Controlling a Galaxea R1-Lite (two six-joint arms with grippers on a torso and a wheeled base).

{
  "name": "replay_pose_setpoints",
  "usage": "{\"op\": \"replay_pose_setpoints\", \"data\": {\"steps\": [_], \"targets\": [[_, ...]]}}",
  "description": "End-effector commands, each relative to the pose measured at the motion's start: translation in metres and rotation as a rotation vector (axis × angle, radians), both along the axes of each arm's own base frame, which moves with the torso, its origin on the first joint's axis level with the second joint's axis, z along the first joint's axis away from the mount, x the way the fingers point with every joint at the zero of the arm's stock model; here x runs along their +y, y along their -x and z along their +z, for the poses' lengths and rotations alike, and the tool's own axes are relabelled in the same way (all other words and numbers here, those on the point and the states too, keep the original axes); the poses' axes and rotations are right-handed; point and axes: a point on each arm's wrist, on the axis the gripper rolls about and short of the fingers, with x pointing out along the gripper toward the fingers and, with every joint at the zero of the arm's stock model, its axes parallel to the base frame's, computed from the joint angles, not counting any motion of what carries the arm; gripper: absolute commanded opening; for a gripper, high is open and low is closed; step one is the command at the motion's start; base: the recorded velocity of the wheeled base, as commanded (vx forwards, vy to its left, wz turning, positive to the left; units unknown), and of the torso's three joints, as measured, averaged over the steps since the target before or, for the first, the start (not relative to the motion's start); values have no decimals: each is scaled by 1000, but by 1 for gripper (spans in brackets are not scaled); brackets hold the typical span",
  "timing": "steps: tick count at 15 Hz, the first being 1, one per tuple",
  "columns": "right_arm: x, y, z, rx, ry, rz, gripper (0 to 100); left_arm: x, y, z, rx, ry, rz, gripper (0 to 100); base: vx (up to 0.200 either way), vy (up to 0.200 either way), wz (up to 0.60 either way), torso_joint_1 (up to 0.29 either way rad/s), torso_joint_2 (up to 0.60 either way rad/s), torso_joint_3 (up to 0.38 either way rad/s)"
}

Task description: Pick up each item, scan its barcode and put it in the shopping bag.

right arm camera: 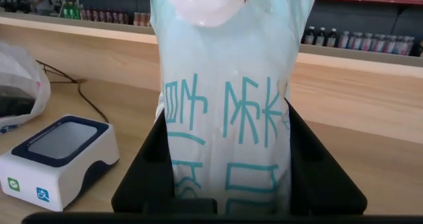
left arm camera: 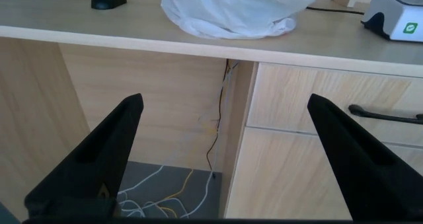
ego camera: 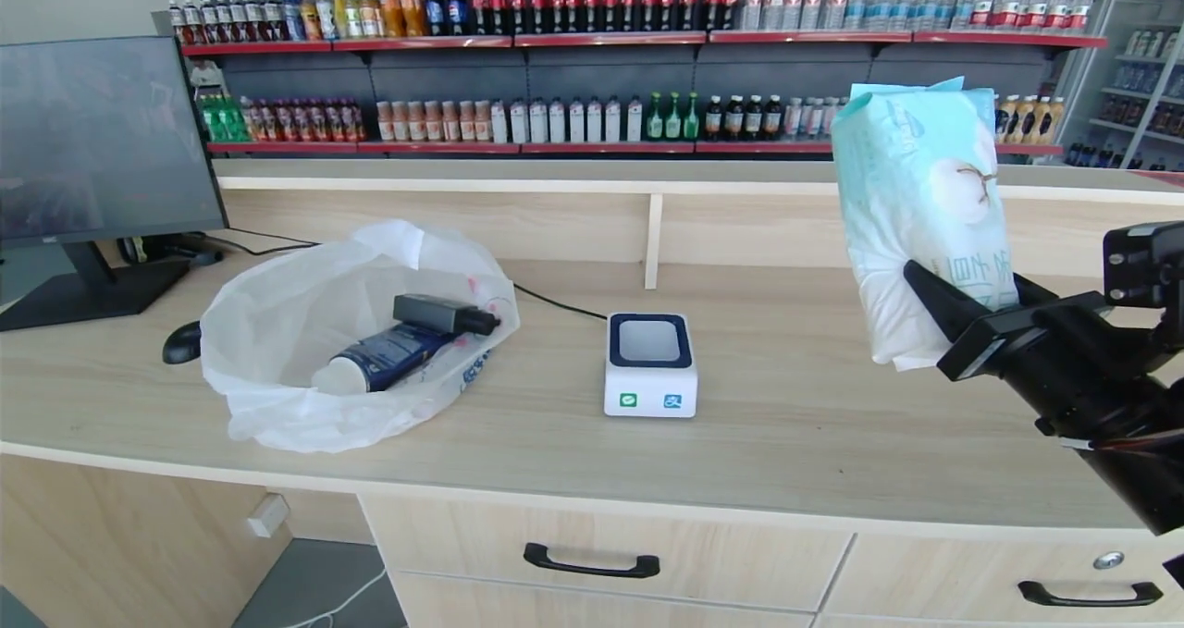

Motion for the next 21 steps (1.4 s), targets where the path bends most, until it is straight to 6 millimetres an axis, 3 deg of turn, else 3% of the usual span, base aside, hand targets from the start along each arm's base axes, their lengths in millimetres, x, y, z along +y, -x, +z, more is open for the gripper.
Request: {"op": "replay_pose_setpoints", "data": {"steps": [1,14,19,21], "targets": [[0,0,0,1,1,0,0,0,0,0,0,0,0,100,0,200,0,7,7,-2],[0,5,-2,12,-6,6,0,0,0,0,0,-1,0,100,0,200,0,4,3,2],[2,6,-8,38,0,19,0,0,0,0,0,-6,0,100,0,0,0,0,0,0],[7,9,-11,53,5,42,0,0,0,0,0,-6,0,100,200,0,0,2,2,2]]}}
